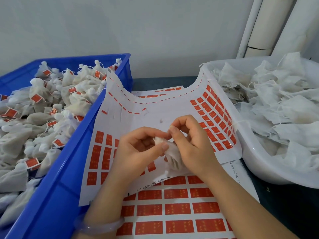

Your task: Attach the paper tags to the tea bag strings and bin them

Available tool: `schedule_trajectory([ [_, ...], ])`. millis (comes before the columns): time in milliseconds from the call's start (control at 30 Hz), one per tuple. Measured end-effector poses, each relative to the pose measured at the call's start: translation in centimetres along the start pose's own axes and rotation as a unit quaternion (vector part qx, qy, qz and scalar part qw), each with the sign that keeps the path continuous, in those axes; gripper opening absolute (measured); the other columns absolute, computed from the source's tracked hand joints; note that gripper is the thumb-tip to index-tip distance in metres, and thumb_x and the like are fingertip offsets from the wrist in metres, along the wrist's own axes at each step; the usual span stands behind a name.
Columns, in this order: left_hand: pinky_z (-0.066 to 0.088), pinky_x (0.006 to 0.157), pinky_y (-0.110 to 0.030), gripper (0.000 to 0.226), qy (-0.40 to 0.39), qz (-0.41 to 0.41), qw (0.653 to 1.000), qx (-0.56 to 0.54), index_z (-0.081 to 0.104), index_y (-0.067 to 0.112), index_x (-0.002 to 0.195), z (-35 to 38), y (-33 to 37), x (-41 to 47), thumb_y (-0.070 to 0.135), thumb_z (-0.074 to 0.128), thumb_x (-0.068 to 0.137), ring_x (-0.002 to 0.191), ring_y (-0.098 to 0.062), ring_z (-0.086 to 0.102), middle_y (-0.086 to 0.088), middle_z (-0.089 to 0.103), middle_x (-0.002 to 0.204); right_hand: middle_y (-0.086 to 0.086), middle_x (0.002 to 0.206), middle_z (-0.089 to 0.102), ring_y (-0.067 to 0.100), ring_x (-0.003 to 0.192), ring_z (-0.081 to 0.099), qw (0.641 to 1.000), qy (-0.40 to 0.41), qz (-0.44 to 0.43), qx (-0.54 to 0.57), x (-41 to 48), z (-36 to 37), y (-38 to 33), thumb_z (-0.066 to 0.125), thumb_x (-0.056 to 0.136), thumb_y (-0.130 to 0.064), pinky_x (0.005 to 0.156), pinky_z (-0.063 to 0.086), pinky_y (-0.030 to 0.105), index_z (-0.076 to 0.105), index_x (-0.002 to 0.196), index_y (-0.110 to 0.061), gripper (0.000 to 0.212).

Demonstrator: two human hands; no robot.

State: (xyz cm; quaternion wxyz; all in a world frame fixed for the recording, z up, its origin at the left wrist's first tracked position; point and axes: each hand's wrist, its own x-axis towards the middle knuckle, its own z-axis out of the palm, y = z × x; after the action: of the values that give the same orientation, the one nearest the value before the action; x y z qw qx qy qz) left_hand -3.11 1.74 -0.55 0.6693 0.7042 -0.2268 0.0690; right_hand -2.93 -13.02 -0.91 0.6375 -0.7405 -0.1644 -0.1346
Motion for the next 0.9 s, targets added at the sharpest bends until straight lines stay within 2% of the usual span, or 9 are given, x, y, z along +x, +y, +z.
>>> schedule_trajectory([
  [67,0.055,0.06,-0.02,0.015,0.023,-0.006,1.0,-0.005,0.073,0.028,0.083,0.0,-0.1,0.0,0.019,0.072,0.071,0.068,-0.016,0.068,0.005,0.07,0.078,-0.011,0.081,0.061,0.007,0.078,0.062,0.999,-0.004,0.043,0.011,0.0,0.1,0.3,0.051,0.093,-0.019,0.068,0.053,0.017,0.052,0.088,-0.026,0.009],
  [167,0.053,0.059,-0.021,0.011,0.067,-0.045,0.995,-0.051,0.073,0.029,0.075,-0.3,-0.2,0.0,0.03,0.069,0.064,0.069,-0.016,0.066,0.005,0.069,0.074,-0.012,0.085,0.063,0.0,0.078,0.061,0.991,-0.039,0.126,0.015,0.2,0.0,0.8,0.048,0.095,-0.023,0.066,0.049,0.011,0.053,0.087,-0.025,0.01],
  [267,0.052,0.057,-0.021,0.012,0.059,-0.071,0.994,-0.066,0.074,0.028,0.071,-0.2,-0.2,0.1,0.032,0.07,0.06,0.066,-0.017,0.065,0.002,0.068,0.073,-0.017,0.082,0.065,-0.005,0.08,0.061,0.99,-0.068,0.118,0.045,0.0,0.0,0.6,0.046,0.092,-0.036,0.066,0.046,0.007,0.057,0.089,-0.027,0.015],
  [367,0.052,0.056,-0.021,0.011,0.036,-0.082,0.993,-0.082,0.074,0.027,0.071,-0.1,-0.1,0.2,0.031,0.07,0.061,0.065,-0.017,0.065,0.001,0.069,0.073,-0.018,0.09,0.067,-0.004,0.089,0.062,0.989,-0.091,0.088,0.079,-0.2,0.2,0.1,0.046,0.08,-0.048,0.071,0.046,0.007,0.063,0.095,-0.03,0.029],
  [433,0.053,0.058,-0.022,0.011,0.019,-0.081,0.992,-0.094,0.074,0.025,0.072,-0.1,-0.2,0.1,0.028,0.07,0.063,0.067,-0.018,0.066,0.001,0.069,0.074,-0.016,0.091,0.07,-0.001,0.089,0.063,0.988,-0.09,0.084,0.095,-0.2,0.3,-0.1,0.051,0.077,-0.046,0.072,0.047,0.009,0.067,0.092,-0.031,0.026],
  [567,0.054,0.06,-0.023,0.013,0.01,-0.058,0.997,-0.05,0.074,0.026,0.078,-0.1,-0.2,0.0,0.028,0.071,0.065,0.068,-0.021,0.067,-0.001,0.071,0.076,-0.012,0.089,0.072,0.004,0.087,0.066,0.99,-0.029,0.092,0.101,-0.1,0.1,0.0,0.057,0.072,-0.043,0.072,0.051,0.013,0.07,0.089,-0.027,0.027],
  [733,0.054,0.057,-0.02,0.014,0.025,-0.034,0.999,-0.023,0.073,0.029,0.079,0.1,-0.2,0.0,0.028,0.073,0.065,0.059,-0.015,0.066,0.003,0.071,0.073,-0.01,0.076,0.069,0.006,0.077,0.066,0.992,-0.012,0.082,0.091,-0.2,0.0,-0.1,0.06,0.086,-0.02,0.068,0.051,0.015,0.069,0.084,-0.02,0.01],
  [833,0.053,0.054,-0.019,0.012,0.032,-0.027,0.999,0.001,0.073,0.028,0.076,0.1,-0.2,0.0,0.02,0.075,0.068,0.056,-0.014,0.065,0.004,0.07,0.072,-0.008,0.075,0.068,0.008,0.075,0.065,0.992,-0.001,0.088,0.085,-0.2,0.2,-0.2,0.056,0.087,-0.021,0.068,0.053,0.017,0.068,0.083,-0.017,0.013],
  [900,0.052,0.052,-0.019,0.008,0.042,-0.028,0.999,0.005,0.072,0.027,0.074,0.2,-0.3,0.0,0.023,0.073,0.067,0.055,-0.014,0.063,0.004,0.069,0.069,-0.007,0.075,0.067,0.007,0.074,0.065,0.992,0.004,0.095,0.085,-0.1,0.4,-0.3,0.053,0.089,-0.022,0.069,0.054,0.018,0.066,0.083,-0.018,0.015],
])
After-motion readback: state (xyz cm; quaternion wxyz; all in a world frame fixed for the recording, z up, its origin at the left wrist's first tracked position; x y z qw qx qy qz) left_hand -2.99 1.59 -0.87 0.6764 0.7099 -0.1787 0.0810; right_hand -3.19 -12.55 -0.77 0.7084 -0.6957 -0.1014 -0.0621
